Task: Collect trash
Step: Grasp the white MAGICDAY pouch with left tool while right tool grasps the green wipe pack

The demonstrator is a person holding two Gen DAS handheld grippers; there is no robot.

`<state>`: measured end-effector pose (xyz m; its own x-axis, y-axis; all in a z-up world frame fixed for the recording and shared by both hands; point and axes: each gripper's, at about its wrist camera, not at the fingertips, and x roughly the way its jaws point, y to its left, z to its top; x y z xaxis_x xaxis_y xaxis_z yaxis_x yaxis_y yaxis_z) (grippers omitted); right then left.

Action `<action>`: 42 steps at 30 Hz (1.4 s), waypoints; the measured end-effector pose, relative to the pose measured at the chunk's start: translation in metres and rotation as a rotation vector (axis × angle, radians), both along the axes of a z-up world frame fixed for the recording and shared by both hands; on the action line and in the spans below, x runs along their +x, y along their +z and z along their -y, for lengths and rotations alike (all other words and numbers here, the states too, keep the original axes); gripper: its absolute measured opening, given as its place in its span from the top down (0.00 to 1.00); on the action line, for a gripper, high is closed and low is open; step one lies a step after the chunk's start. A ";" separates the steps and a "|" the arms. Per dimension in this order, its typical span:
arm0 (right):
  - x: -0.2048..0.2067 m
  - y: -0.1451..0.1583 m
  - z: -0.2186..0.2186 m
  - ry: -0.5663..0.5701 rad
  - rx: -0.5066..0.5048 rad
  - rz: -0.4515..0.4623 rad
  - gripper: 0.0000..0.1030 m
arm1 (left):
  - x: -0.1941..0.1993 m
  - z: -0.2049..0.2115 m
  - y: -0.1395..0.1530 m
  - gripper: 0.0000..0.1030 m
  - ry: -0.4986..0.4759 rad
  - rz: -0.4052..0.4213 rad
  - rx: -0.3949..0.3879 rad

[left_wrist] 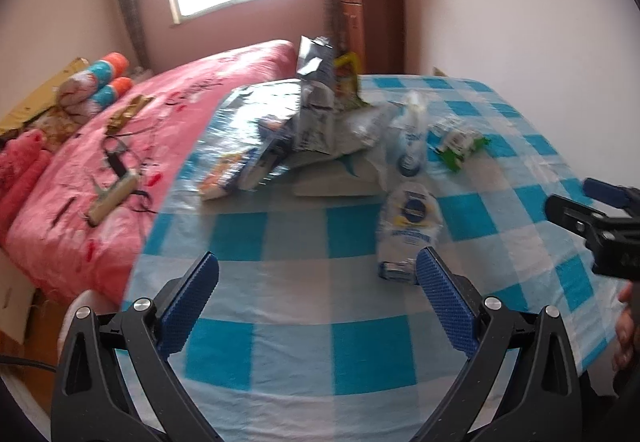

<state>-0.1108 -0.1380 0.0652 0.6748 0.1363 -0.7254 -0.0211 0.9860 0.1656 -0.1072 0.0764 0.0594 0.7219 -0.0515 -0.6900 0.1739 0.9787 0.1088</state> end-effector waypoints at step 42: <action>0.164 -0.048 0.038 0.053 0.247 -0.115 0.09 | 0.061 0.056 -0.052 0.42 -0.170 -0.200 -0.084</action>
